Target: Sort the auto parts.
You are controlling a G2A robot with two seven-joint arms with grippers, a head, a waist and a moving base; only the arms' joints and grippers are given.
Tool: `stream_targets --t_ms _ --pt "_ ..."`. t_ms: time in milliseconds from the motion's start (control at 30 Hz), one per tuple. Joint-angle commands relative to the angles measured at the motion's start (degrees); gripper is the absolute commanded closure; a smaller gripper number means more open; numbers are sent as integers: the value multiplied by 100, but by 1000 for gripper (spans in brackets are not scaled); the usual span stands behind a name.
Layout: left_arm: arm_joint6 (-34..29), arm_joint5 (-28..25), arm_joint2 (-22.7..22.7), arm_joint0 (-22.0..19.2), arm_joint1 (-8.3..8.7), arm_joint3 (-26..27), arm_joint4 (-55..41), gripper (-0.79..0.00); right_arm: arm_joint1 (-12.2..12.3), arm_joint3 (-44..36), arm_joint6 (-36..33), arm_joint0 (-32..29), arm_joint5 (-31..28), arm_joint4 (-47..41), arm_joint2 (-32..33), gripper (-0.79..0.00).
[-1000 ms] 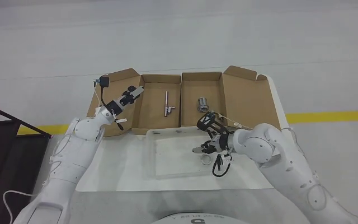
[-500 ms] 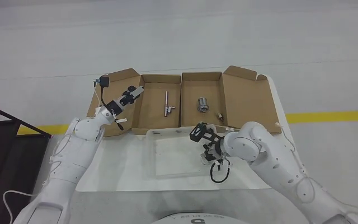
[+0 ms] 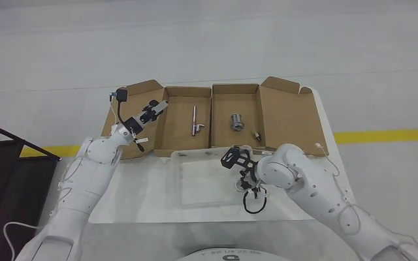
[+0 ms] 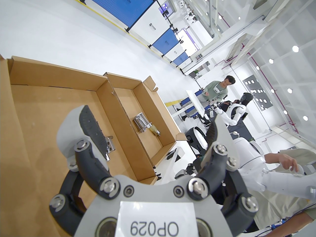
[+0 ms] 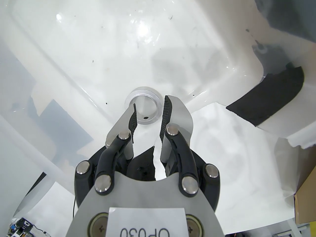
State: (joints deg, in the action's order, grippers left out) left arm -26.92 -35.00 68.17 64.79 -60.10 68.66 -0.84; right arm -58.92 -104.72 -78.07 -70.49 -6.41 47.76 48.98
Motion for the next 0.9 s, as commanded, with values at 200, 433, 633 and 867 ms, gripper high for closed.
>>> stream_targets --t_ms 200,433,633,867 --pt "0 0 0 0 0 0 0 -785 -92 289 63 196 124 140 -303 -277" --pt "0 0 0 0 0 0 0 -785 -188 459 190 365 296 232 -523 -302" --pt "0 0 0 0 0 0 0 -785 -241 487 485 437 257 3 -526 -339" --pt "0 0 0 0 0 0 0 -785 -267 563 498 476 289 64 -572 -345"
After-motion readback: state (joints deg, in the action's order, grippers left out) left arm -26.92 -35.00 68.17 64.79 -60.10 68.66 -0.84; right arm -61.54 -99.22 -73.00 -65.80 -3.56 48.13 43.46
